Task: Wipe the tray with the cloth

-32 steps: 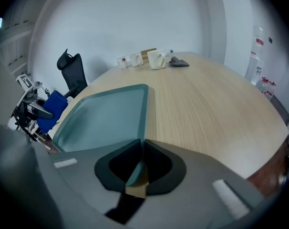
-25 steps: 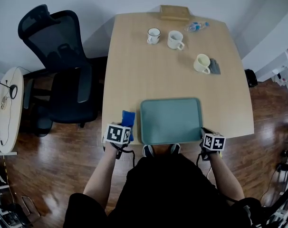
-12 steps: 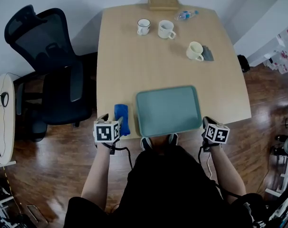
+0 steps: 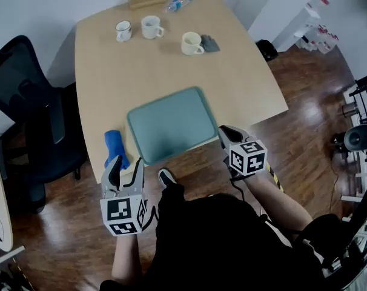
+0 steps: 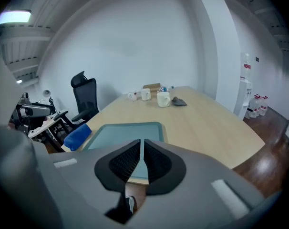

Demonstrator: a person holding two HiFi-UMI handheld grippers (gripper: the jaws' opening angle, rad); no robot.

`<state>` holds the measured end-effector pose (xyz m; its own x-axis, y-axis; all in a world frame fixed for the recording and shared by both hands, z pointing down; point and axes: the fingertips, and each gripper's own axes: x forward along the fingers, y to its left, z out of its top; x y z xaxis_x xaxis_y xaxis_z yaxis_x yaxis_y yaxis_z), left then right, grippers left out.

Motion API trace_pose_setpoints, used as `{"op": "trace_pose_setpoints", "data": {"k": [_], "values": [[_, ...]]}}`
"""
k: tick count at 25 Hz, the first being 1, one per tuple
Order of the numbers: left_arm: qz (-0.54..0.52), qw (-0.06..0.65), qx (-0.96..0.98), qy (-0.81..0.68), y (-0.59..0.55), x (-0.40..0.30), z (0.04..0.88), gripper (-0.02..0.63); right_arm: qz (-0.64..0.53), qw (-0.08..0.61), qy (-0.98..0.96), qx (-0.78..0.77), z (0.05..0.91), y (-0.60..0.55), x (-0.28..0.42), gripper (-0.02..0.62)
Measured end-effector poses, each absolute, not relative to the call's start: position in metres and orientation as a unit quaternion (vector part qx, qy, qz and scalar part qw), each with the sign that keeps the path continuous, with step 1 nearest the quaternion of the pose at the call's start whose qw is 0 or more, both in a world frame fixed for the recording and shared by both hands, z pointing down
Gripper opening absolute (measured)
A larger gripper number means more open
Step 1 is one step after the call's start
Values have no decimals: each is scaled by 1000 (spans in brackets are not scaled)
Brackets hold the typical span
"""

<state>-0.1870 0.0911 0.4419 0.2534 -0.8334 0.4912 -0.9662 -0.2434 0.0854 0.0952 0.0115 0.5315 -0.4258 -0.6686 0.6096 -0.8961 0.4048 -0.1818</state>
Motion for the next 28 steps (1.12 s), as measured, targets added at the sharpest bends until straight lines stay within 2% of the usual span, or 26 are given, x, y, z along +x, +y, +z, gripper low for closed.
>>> {"op": "trace_pose_setpoints", "data": {"k": [4, 8, 13, 20, 24, 28], "values": [[136, 155, 786, -583, 126, -128, 406, 196, 233, 168, -841, 459, 493, 46, 108, 29], [92, 177, 784, -588, 178, -69, 397, 164, 226, 116, -869, 425, 464, 111, 135, 28], [110, 190, 782, -584, 257, 15, 406, 158, 205, 72, -893, 395, 431, 191, 180, 28], [125, 191, 803, -551, 334, 90, 376, 158, 182, 25, -906, 382, 361, 271, 223, 26], [120, 184, 820, -528, 351, 107, 373, 158, 151, 23, -909, 388, 348, 296, 219, 26], [117, 176, 818, -535, 359, 82, 376, 147, 138, 43, -912, 383, 358, 311, 188, 26]]}}
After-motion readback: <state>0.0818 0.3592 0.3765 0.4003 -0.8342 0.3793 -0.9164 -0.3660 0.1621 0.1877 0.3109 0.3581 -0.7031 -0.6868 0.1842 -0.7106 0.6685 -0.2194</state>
